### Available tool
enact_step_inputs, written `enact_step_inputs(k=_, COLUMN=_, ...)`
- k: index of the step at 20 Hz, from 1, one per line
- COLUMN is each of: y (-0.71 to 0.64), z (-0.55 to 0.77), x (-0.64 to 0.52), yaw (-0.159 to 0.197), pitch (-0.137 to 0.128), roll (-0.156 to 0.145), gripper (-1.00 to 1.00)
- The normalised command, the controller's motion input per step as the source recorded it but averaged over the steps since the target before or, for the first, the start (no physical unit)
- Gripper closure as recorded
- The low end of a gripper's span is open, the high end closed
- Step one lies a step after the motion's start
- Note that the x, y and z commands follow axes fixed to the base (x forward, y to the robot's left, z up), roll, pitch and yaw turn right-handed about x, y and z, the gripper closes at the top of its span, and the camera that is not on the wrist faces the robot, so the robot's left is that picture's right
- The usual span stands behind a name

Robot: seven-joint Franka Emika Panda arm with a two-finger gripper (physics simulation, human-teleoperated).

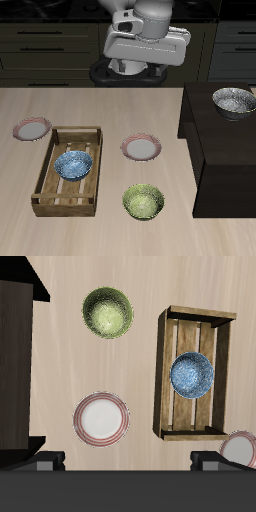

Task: Place the green bowl onto the plate that is next to the blue bowl

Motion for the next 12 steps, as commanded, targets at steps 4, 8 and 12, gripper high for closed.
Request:
enact_step_inputs(k=4, y=-0.02, z=0.04, x=0.45, yaw=-0.016, pitch=0.018, roll=-0.017, gripper=-1.00)
enact_step_inputs(k=8, y=0.00, z=0.06, x=0.38, yaw=-0.025, pitch=0.022, roll=0.017, gripper=-1.00)
enact_step_inputs(k=12, y=0.12, z=0.17, x=0.31, yaw=0.064, pitch=-0.070, roll=0.002, gripper=-1.00)
